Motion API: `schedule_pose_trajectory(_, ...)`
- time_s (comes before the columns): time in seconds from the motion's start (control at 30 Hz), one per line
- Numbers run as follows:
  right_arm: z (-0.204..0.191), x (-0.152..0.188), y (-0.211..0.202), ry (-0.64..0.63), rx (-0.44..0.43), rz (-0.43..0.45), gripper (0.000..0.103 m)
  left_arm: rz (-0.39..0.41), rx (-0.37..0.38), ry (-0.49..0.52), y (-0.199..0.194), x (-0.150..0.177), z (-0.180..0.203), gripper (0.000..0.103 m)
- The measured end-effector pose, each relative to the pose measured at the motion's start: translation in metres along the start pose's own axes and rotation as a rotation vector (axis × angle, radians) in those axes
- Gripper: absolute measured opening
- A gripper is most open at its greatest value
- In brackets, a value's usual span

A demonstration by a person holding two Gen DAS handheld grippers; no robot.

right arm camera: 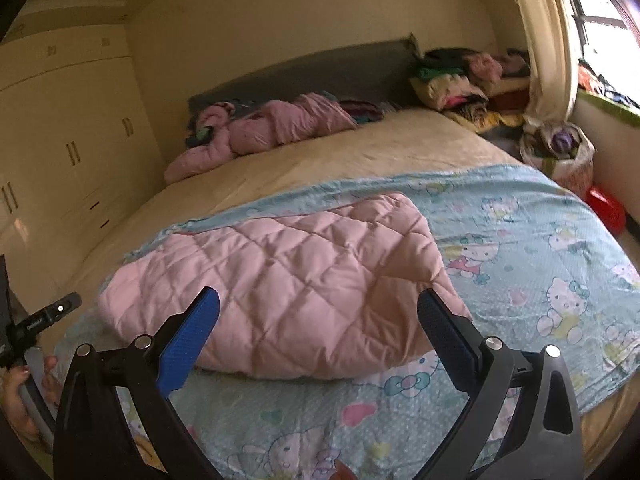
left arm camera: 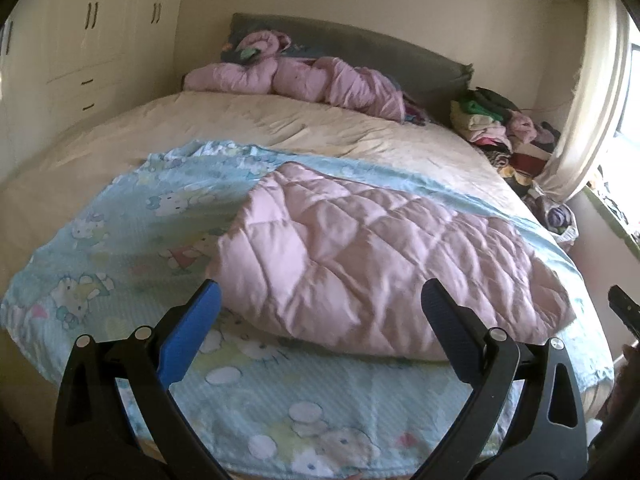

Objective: Fold large clothes

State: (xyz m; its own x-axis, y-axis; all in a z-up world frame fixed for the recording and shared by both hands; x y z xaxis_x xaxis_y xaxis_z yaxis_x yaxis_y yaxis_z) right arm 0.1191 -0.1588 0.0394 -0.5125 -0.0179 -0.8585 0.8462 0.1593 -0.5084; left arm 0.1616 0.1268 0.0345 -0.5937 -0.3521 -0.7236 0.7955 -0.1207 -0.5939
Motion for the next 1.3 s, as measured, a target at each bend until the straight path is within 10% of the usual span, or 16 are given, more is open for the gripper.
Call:
schedule_pose_trajectory(0.6,-0.051,0.071,-0.016,-0.062,-0.066,-0.087,0.099,-0.022,0.014,0.08,-0.027,0.07,0.023,0.094)
schedule_pose_trajectory(1.3,-0.047,0.074,-0.02,-0.047,-0.07,-0.096,0.099,-0.024,-0.017,0.078,-0.032,0.077,0.019,0.094)
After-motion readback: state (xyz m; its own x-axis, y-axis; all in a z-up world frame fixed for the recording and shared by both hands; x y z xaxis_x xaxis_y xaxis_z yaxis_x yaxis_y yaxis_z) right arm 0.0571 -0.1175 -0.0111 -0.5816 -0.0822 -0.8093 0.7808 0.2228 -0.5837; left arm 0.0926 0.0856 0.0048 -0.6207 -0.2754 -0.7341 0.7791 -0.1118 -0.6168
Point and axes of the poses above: each gripper's, at about its wrist camera, not at the fingertips, and y roughly the way its jaws point, z to its right, x to its underside, the point moved 6 cm from there along y, roughly the way its jaws point, and after that the axes turned 13 degrees about -y, right-handed, at the moved point
